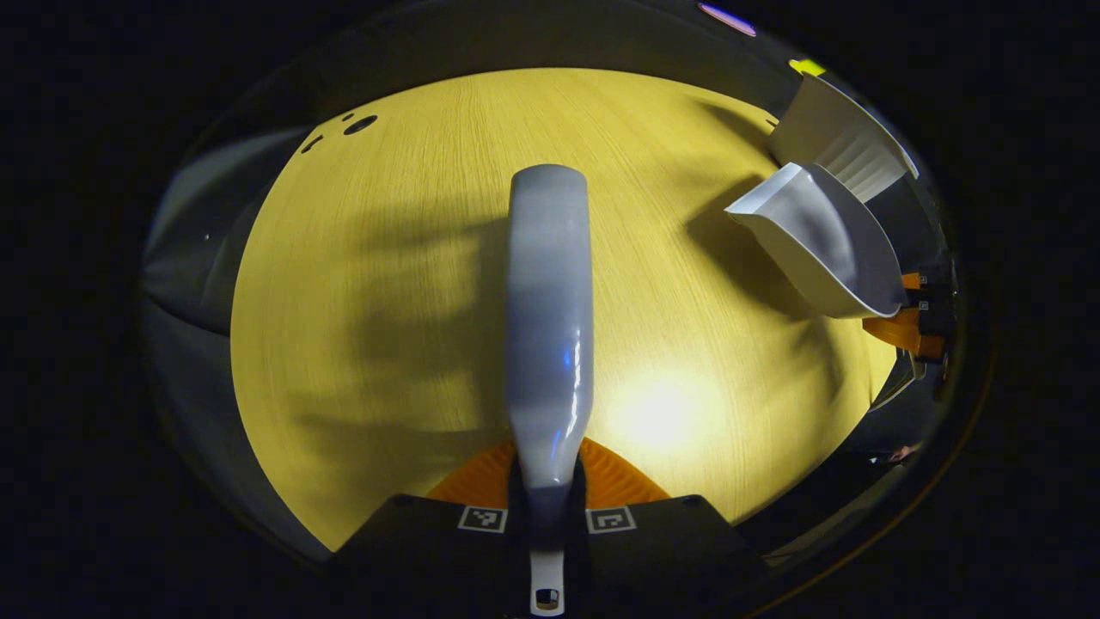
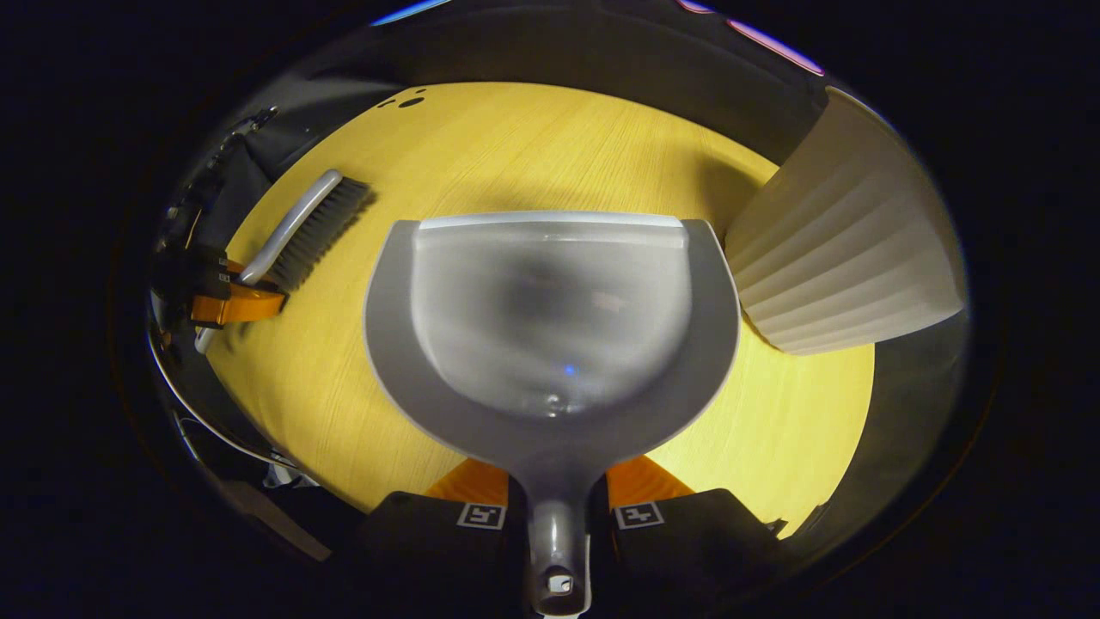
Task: Pick up the small broom and dustpan from the desktop, sweep the trash into the dustpan with the broom, and then empty the trash into the garbage bin.
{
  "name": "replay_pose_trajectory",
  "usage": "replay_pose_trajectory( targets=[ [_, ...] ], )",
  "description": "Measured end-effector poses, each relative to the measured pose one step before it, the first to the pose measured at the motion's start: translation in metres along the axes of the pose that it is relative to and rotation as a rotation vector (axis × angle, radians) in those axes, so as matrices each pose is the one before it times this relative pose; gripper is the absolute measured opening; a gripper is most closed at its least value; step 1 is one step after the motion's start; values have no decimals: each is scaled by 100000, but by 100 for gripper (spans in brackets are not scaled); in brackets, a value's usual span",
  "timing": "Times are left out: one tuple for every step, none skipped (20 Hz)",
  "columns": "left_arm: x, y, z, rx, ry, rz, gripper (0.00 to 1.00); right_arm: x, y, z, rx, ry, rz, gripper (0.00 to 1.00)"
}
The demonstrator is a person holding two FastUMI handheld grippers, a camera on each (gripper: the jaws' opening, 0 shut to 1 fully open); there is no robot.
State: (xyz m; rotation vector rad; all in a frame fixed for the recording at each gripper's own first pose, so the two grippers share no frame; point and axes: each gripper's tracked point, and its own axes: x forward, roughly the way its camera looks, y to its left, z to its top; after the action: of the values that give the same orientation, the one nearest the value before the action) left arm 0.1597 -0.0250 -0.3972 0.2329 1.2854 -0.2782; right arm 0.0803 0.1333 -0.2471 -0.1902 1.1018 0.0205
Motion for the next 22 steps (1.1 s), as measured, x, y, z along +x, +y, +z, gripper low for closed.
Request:
replay_pose_trajectory(
  targets=[
    [257, -18, -184, 644, 303, 851, 19, 153, -276, 3, 268, 159, -310, 31],
    [4, -20, 8, 699, -127, 750, 19, 61, 243, -53, 265, -42, -205, 31],
    [-5, -40, -25, 418, 72, 393, 19, 46, 52, -44, 286, 196, 78, 31],
    [-22, 18, -18, 36, -117, 183, 19, 45, -51, -122, -143, 374, 124, 31],
    [-126, 72, 8, -140, 151, 251, 20, 89, -93, -98, -353, 325, 31, 31],
    [-31, 38, 69, 264, -172, 631, 20, 172, -20, -77, -334, 311, 58, 32],
    [65, -101, -61, 364, 141, 391, 21, 44, 34, 55, -2, 196, 198, 32],
    [26, 36, 100, 647, 248, 323, 22, 101, -122, -20, 164, 42, -62, 32],
    [-106, 48, 41, 644, 229, 326, 22, 140, -37, 9, 72, 538, 44, 33],
    [-137, 16, 156, 455, 86, 307, 23, 152, -74, -36, 15, 635, 189, 33],
    [-121, 3, 100, 334, 197, 355, 23, 145, -45, 82, -1, 419, 258, 33],
    [-33, -82, 167, 365, 199, 256, 23, 254, -45, -108, -198, 694, 294, 33],
    [-84, -32, 127, 413, 350, 175, 24, 126, -94, 21, -124, 343, 84, 34],
    [1, -56, 52, 581, 462, 103, 25, 103, -24, -54, -164, 515, 123, 34],
    [-26, 28, -3, 624, 485, 10, 25, 7, -64, 30, 9, 279, -54, 34],
    [-70, 73, 82, 626, 320, 201, 25, 39, -3, -26, 20, 458, 0, 34],
    [-2, 17, -17, 410, 271, 314, 29, 102, -100, 55, 184, 178, -74, 35],
    [35, 15, -49, 245, 469, 183, 27, 182, -84, 5, -24, 174, 40, 35],
    [-17, -90, 64, 251, 409, 170, 27, -17, -103, 159, 448, -286, 635, 36],
    [-33, -119, 6, 399, 412, -164, 28, -112, -298, -24, 312, -567, -306, 28],
    [73, -143, -184, 330, 158, 153, 28, -10, -274, -202, 318, -190, 75, 29],
    [-124, -85, -93, 335, 197, 159, 31, -249, -70, -151, 520, -343, 256, 31]
  ],
)
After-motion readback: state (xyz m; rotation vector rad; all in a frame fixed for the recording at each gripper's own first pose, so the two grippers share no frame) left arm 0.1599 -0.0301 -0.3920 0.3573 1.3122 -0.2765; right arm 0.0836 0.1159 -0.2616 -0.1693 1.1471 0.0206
